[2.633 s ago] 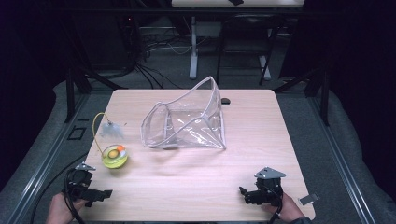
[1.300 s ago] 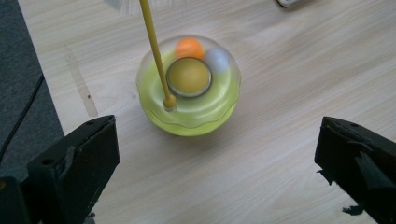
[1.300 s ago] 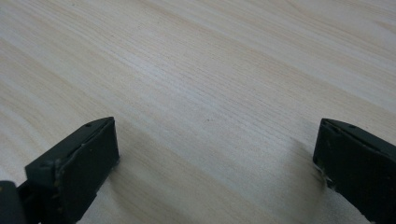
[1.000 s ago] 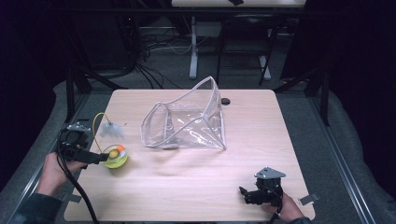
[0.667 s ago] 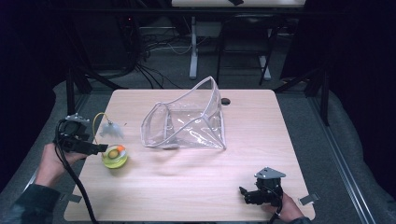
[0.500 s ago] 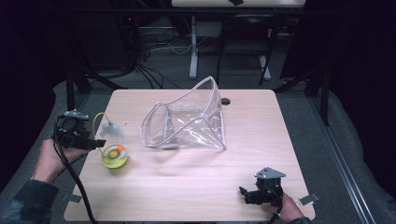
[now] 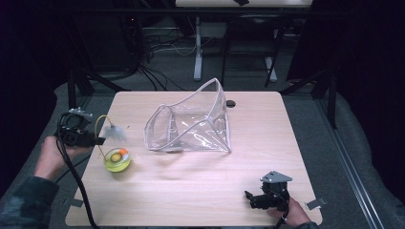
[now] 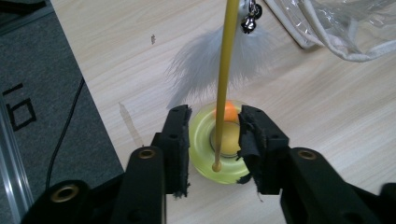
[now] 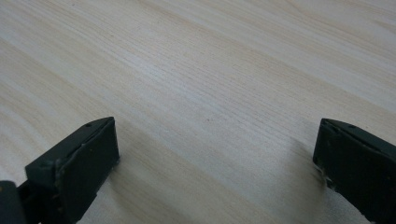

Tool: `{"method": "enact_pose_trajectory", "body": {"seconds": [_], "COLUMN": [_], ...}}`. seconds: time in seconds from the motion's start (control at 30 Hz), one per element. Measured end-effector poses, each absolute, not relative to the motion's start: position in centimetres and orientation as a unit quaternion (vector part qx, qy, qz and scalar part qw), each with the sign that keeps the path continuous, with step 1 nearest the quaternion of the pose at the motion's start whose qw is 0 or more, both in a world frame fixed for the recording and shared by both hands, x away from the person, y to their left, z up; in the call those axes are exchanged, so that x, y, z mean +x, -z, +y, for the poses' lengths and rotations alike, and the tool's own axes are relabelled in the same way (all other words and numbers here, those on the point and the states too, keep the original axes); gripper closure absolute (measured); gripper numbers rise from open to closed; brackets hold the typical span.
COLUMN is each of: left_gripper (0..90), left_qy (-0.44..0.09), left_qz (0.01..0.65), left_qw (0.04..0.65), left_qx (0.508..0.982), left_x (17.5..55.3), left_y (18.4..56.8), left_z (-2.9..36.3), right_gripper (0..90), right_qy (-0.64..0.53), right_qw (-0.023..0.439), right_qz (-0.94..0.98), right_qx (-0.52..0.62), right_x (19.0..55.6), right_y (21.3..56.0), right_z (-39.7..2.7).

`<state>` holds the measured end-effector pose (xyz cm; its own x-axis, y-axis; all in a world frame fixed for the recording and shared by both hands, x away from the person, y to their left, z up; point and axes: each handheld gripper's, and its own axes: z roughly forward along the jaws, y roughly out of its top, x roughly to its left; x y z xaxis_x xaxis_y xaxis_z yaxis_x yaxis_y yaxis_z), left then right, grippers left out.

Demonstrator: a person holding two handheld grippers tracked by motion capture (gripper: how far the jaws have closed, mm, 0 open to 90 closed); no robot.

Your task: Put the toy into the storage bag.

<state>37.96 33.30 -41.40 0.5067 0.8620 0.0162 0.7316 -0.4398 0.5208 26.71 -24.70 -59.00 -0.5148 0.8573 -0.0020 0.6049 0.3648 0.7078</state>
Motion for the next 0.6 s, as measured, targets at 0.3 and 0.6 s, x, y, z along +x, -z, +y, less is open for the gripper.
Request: {"method": "enact_pose_trajectory", "body": {"seconds": [0.3, 0.6], "left_gripper": [85.1, 87.6], "left_qy": [-0.141, -0.135], "left_qz": [0.474, 0.468], "left_qw": [0.210, 0.203], "left_qx": [0.843, 0.850], "left_x": [38.3, 38.5], "left_y": [41.6, 41.0], "left_z": [32.5, 32.0], "right_gripper": [0.0, 0.0], "right_qy": [-0.333, -0.334], "right_qw": [0.190, 0.189], "right_qz": [0.803, 0.804], "right_qx": [0.456, 0.455], "right_x": [26.7, 26.7], "right_y": [59.0, 59.0], "right_z": [-24.7, -24.7]}}
